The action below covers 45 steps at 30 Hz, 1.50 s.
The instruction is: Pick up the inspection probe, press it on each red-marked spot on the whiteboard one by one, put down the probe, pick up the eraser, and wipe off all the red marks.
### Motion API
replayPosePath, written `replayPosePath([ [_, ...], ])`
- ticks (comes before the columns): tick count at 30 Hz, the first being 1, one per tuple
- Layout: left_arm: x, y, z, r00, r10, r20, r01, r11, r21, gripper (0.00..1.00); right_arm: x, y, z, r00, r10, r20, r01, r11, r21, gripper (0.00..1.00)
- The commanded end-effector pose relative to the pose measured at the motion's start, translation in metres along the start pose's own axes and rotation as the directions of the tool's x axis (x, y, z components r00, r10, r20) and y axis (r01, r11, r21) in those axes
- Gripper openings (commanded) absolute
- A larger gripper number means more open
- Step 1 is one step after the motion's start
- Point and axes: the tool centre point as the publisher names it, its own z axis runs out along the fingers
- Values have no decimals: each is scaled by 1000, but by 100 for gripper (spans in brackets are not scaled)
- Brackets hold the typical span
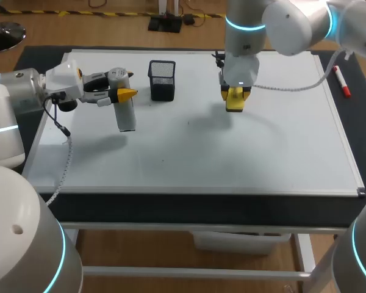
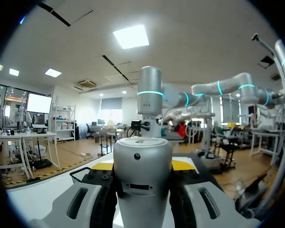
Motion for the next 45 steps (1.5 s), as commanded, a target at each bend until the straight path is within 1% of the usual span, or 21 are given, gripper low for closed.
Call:
replayPosePath([
  [1,0,0,0,1000,2,-1,-2,1000,3,0,-10,-31,9,1000,-13,-21,12,999,-49,0],
  [10,0,0,0,1000,2,-1,-2,1000,3,0,-21,-63,21,998,-36,-45,32,997,-77,0],
  [16,0,0,0,1000,2,-1,-2,1000,3,0,-25,-74,31,998,-31,-48,26,994,-102,0],
  [20,0,0,0,1000,2,-1,-2,1000,3,0,-23,-80,37,999,-20,-49,14,993,-116,0],
  [30,0,0,0,1000,2,-1,-2,1000,3,0,-19,-92,41,999,-1,-35,-3,992,-126,0],
  [41,0,0,0,1000,2,-1,-2,1000,3,0,-19,-99,45,999,-6,-37,2,994,-111,0],
  [45,0,0,0,1000,2,-1,-2,1000,3,0,-20,-99,46,999,-12,-36,8,996,-94,0],
])
